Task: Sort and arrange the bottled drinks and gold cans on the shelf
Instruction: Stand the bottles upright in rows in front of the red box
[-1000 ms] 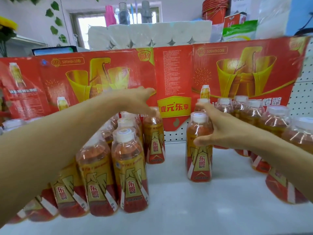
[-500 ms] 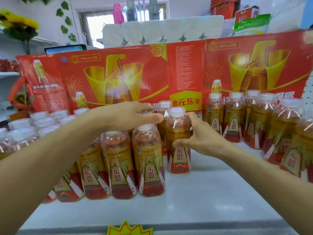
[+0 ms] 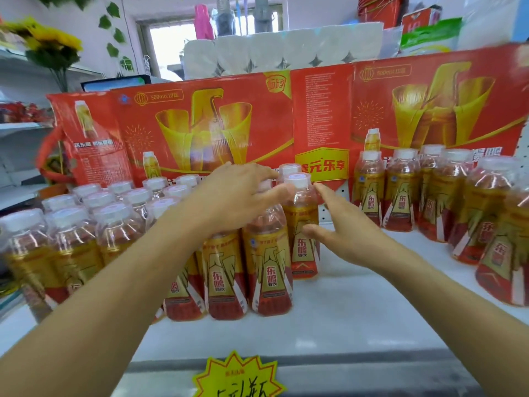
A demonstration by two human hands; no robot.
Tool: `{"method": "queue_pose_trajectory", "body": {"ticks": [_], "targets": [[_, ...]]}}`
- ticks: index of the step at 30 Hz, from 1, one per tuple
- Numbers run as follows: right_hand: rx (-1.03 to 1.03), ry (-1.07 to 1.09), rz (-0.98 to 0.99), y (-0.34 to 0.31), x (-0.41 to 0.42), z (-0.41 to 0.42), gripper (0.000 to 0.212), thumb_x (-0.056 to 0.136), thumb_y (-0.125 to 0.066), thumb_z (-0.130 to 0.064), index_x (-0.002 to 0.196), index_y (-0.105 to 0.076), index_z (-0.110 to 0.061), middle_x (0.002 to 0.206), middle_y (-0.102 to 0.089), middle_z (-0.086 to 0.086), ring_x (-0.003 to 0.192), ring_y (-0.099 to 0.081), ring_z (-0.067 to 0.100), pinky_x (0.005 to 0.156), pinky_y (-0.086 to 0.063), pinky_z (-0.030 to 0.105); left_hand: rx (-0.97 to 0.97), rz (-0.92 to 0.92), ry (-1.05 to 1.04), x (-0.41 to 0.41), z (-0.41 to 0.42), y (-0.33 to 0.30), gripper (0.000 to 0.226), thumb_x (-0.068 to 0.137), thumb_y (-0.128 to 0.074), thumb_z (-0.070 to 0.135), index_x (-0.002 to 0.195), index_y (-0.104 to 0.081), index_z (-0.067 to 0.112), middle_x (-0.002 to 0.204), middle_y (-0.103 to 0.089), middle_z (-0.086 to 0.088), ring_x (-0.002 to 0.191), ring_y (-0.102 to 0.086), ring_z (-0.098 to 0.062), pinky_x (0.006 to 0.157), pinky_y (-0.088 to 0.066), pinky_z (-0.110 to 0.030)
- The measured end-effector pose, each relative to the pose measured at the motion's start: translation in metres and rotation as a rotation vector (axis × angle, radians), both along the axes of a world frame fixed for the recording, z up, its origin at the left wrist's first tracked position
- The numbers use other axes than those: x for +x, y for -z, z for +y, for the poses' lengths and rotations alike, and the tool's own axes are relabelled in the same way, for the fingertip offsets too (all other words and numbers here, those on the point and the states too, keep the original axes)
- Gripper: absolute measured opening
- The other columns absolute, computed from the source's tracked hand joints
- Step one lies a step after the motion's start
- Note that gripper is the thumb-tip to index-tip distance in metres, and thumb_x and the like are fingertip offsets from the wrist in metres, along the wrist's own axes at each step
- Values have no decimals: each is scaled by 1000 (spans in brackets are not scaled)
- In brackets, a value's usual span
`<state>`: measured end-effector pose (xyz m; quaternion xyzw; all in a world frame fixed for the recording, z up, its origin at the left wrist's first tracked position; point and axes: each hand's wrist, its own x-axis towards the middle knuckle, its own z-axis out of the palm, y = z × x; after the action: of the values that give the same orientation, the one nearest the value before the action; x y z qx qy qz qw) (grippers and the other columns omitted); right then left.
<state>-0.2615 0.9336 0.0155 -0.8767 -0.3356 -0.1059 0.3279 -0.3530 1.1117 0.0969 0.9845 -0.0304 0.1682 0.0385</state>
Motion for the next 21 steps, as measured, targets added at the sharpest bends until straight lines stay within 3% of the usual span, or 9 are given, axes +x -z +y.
{"method": "queue_pose_trajectory", "body": {"ticks": [3,6,9,14,18,21], "targets": [[-93,83,-204,3,-13,-18,74,93,-57,-44,153,-18,-27,155,-25,-8,141,-25,14,112,-33,38,153,-126,-13,-12,-13,13,71,87,-26,75,139,-48,31,144,-49,8,135,-39,-12,118,-16,-47],[-64,121,-409,9,-23,-46,60,90,-63,-39,143,-42,-21,147,-41,1,135,-36,21,109,-34,38,187,-270,4,-19,-37,30,58,90,-37,64,137,-50,32,141,-52,9,138,-35,-12,121,-7,-46],[26,181,-563,16,-26,-83,43,87,-66,-32,126,-59,-16,131,-55,7,124,-47,27,103,-42,45,74,-394,126,-21,-76,49,50,91,-45,60,129,-58,30,129,-60,10,130,-43,-10,119,-11,-37],[232,275,-712,20,-28,-165,34,85,-63,-22,117,-63,-11,130,-54,10,124,-44,28,108,-31,38,-286,-134,268,2,-161,77,60,90,-55,54,144,-41,32,142,-46,16,130,-39,-2,110,-31,-23],[476,331,-482,31,-22,-221,47,88,-58,-24,133,-48,-17,138,-43,0,128,-33,11,109,-28,27,-607,94,319,38,-227,104,81,85,-68,48,150,-26,29,149,-39,12,131,-40,-4,107,-34,-26],[586,331,-134,43,-6,-251,50,96,-55,-28,142,-36,-26,136,-45,-6,126,-42,9,107,-38,38,-817,145,295,65,-266,119,92,78,-77,44,150,-22,28,149,-40,9,131,-42,-10,109,-37,-35]]}}
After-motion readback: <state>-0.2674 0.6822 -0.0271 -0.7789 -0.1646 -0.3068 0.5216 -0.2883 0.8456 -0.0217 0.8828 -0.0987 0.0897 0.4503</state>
